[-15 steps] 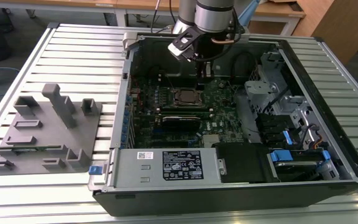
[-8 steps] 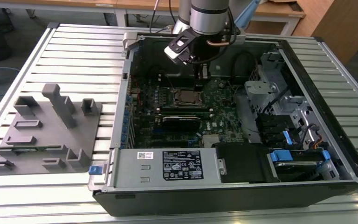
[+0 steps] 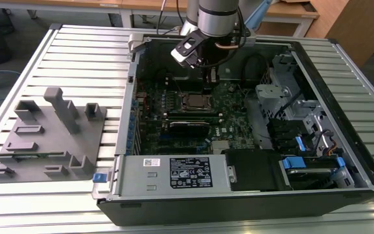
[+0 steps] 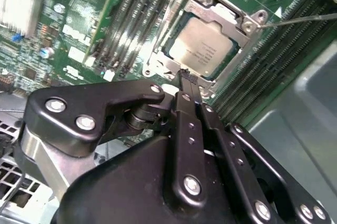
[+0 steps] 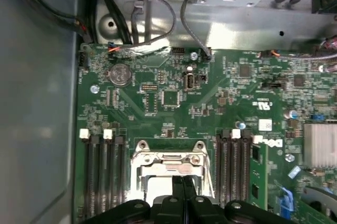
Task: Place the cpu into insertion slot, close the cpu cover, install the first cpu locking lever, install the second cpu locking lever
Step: 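Close the cpu cover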
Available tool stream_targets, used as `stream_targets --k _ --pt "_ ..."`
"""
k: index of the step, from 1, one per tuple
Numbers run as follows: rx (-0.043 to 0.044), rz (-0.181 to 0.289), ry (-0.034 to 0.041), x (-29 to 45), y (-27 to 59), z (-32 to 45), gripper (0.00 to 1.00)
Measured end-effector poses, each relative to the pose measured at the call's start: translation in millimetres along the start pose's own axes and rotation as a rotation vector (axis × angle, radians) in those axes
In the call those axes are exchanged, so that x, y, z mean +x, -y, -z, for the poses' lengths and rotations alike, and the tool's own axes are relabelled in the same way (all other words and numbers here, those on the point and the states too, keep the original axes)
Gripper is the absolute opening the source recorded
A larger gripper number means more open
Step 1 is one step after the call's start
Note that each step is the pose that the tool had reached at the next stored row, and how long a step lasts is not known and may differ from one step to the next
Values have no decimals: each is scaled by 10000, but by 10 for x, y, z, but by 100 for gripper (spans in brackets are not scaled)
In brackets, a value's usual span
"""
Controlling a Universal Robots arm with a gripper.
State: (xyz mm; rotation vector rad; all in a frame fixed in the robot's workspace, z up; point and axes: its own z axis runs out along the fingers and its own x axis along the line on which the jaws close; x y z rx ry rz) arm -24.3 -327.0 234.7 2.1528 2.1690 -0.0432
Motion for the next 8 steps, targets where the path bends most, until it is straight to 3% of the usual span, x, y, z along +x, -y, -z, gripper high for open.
stream_targets --k 6,8 --pt "-2 24 -25 0 0 -1 11" --pt "-26 347 -37 0 0 -6 11"
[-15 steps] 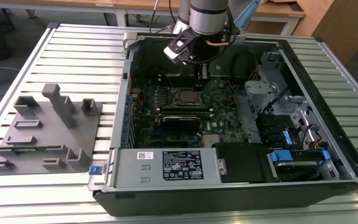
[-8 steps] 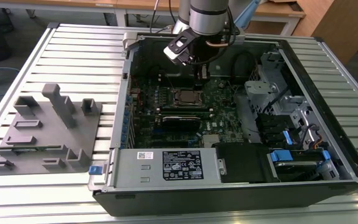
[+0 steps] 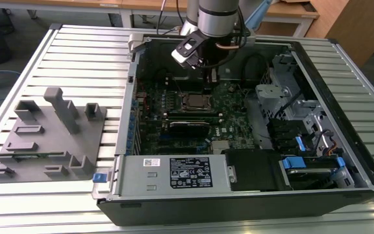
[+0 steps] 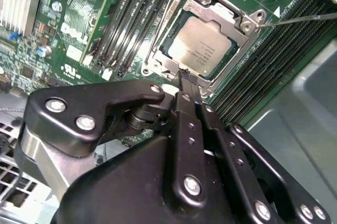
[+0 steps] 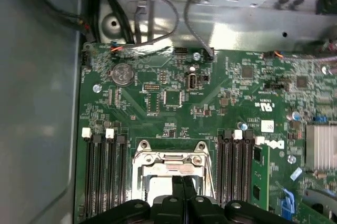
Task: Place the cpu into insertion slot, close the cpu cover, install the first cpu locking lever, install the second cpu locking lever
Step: 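Close the cpu cover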
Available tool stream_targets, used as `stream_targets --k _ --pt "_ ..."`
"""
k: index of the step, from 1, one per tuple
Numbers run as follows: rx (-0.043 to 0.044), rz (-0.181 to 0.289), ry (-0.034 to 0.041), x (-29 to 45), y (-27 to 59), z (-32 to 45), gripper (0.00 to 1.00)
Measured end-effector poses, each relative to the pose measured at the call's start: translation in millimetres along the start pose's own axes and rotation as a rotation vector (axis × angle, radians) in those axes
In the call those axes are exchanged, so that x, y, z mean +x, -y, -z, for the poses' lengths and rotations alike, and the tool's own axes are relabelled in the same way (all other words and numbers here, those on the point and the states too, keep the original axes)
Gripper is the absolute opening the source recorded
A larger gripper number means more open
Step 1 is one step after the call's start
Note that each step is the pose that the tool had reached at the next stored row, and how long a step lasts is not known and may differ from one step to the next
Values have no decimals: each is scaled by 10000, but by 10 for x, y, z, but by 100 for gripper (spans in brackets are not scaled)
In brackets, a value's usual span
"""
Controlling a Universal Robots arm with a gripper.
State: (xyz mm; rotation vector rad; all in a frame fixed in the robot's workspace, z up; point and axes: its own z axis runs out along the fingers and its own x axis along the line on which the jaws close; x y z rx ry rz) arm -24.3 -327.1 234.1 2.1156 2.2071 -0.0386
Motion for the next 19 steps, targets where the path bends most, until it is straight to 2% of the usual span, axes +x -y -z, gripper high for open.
stream_targets --k 19 --pt "-269 3446 -128 4 2 -43 11"
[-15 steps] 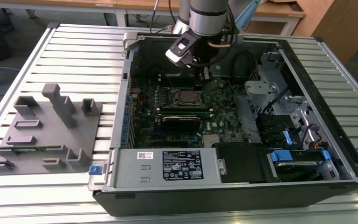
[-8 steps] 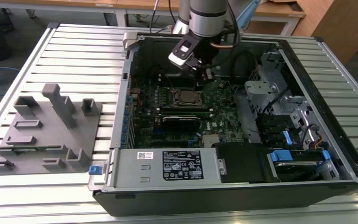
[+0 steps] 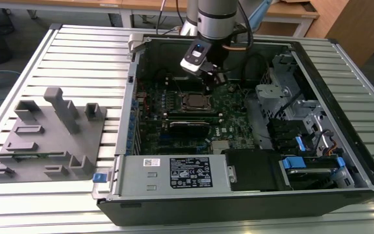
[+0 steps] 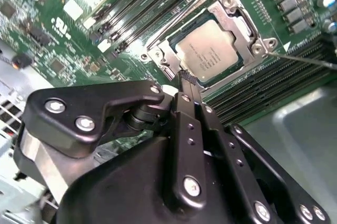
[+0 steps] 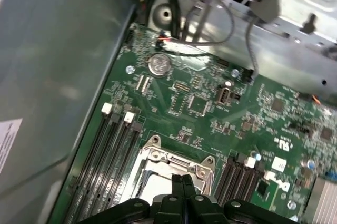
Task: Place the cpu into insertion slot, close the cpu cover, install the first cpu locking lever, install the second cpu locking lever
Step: 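Close the cpu cover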
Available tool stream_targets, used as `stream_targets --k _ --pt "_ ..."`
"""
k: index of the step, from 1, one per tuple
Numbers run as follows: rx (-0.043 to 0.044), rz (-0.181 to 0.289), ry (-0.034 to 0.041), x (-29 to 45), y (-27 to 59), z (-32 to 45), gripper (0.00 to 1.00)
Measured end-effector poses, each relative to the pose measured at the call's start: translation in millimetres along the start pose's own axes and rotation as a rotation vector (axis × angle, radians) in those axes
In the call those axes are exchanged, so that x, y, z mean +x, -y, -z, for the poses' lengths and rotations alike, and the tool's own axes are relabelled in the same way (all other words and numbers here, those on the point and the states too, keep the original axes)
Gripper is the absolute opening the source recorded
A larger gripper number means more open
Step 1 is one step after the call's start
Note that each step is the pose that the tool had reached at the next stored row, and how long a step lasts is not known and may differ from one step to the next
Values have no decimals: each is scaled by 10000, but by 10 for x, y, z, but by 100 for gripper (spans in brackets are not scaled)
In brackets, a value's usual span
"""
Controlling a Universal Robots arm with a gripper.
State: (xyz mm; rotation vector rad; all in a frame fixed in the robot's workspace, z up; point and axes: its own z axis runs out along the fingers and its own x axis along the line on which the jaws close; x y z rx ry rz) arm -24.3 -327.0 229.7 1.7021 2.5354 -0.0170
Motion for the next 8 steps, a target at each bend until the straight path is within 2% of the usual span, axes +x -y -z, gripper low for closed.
stream_targets --k 6,8 --pt "-84 1081 -38 1 1 -11 11" --pt "-90 1181 -39 1 1 -11 11"
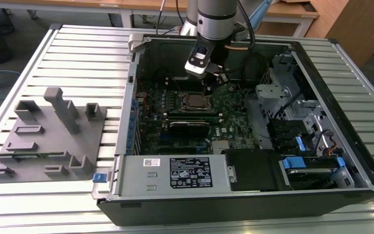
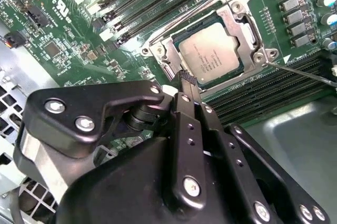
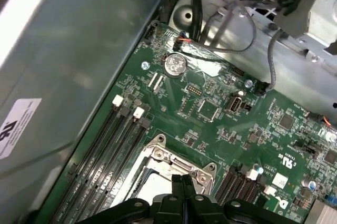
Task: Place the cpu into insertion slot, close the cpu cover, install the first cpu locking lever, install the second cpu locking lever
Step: 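Close the cpu cover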
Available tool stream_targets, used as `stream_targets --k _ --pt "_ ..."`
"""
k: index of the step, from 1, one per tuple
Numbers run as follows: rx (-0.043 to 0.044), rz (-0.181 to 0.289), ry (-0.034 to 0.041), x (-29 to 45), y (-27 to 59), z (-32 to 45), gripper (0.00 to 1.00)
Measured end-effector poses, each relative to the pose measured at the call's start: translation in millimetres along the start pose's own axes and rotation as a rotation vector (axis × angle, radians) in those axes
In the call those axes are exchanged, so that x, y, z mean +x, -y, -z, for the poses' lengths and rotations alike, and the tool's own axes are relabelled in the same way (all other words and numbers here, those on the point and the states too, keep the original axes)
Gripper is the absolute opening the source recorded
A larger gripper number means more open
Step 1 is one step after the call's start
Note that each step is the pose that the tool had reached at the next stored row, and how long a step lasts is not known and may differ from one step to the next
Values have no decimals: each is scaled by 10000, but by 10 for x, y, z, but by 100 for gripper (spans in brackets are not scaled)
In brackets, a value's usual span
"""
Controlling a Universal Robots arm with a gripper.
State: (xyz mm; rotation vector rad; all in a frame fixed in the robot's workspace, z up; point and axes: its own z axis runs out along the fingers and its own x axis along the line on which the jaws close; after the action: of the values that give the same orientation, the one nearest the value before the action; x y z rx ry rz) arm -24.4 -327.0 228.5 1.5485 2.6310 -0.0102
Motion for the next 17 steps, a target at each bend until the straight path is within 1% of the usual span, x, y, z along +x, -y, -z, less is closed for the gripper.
stream_targets --k 6,8,10,14,17 --pt "-1 4 -1 0 0 0 11" --pt "-7 70 -4 0 0 -1 11" --pt "-27 327 -13 0 0 -2 11" --pt "-80 990 -40 0 0 -3 11" --pt "-86 1057 -43 0 0 -4 11"
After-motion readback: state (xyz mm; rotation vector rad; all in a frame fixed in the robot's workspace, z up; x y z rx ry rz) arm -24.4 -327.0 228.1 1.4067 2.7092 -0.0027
